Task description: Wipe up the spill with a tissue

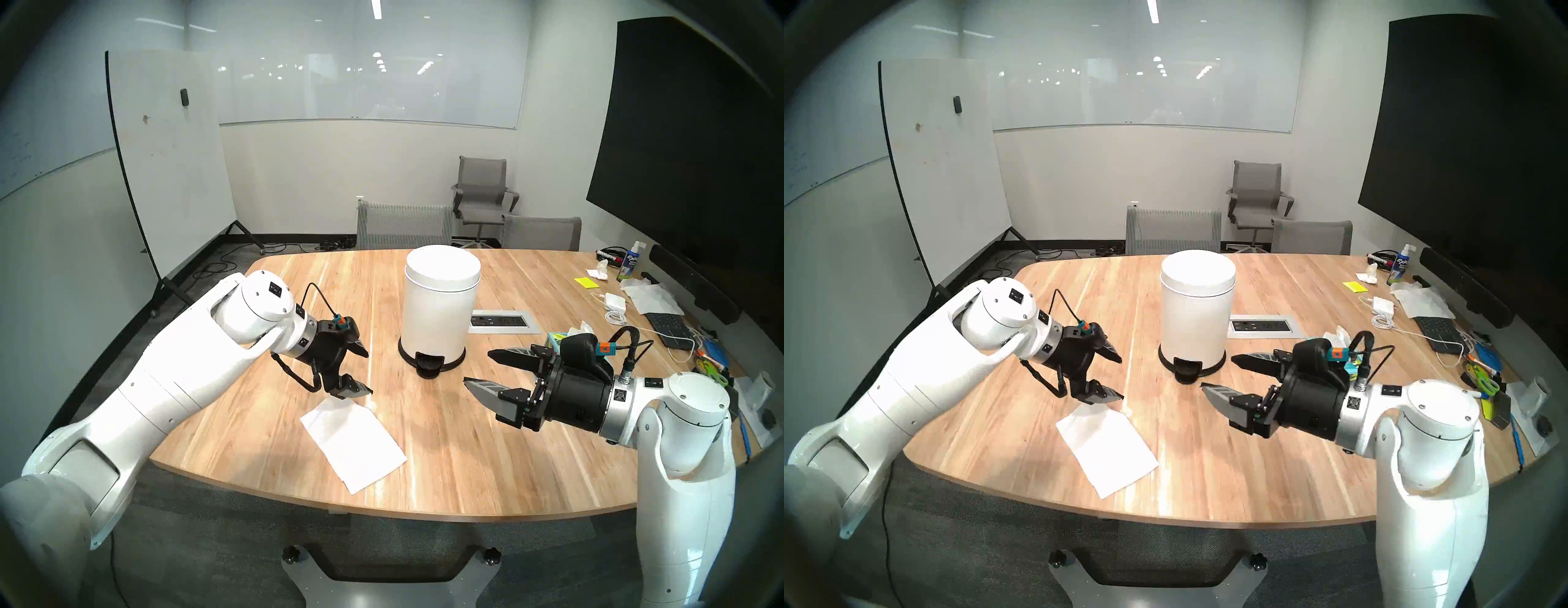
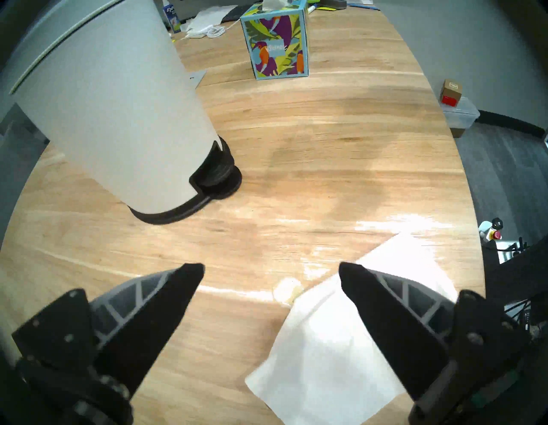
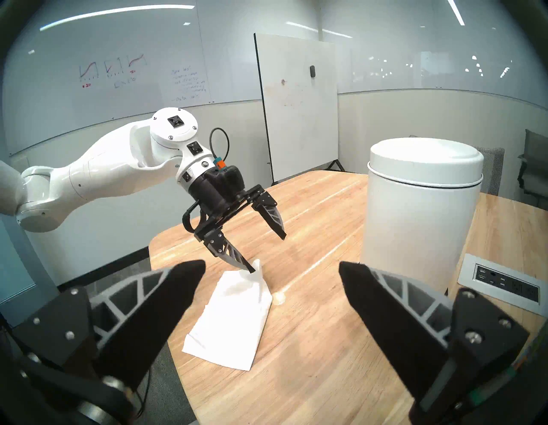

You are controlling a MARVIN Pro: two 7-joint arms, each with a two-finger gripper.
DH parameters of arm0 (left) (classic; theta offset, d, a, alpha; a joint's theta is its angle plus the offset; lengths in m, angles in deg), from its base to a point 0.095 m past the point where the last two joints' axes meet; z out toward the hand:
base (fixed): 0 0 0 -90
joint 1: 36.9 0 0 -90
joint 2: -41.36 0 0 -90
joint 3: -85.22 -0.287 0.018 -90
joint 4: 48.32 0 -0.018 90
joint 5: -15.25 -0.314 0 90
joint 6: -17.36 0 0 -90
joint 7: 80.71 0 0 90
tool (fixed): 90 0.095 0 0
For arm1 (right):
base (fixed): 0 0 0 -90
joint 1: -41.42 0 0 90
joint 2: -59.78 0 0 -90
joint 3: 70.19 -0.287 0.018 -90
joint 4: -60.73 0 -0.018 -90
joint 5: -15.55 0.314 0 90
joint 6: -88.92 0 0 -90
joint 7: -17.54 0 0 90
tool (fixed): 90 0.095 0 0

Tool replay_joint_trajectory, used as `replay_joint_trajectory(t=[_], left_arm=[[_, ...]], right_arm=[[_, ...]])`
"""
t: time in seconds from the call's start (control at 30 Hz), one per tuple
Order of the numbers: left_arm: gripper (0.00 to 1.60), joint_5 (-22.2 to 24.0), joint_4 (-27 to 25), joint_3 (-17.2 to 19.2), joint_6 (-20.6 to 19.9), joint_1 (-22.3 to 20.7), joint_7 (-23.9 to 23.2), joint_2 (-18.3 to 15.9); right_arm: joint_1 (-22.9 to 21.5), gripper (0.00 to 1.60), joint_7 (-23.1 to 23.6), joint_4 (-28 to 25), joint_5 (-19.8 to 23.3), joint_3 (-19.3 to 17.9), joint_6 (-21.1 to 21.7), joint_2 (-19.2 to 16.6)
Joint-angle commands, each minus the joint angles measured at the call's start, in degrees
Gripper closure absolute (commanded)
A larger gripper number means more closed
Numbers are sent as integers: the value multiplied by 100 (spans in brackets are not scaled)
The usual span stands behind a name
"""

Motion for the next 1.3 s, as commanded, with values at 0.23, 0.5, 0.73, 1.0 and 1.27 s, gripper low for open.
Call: replay_joint_trajectory(t=[0.23, 0.5, 0.73, 1.0, 1.27], left_arm=[[0, 158, -67, 217, -278, 358, 450, 66], [38, 464, -182, 455, -510, 412, 240, -78], [10, 639, -394, 628, -636, 570, 106, -264], [1, 640, -420, 769, -427, 950, 340, -349], [0, 805, -434, 934, -389, 1040, 500, -233]], right_arm=[[-37, 0, 18, -93, 15, 14, 20, -7], [-37, 0, 19, -91, 14, 14, 17, -5], [-37, 0, 20, -92, 13, 14, 19, -4], [-37, 0, 21, -93, 12, 14, 21, -4], [-37, 0, 20, -93, 12, 14, 20, -4]])
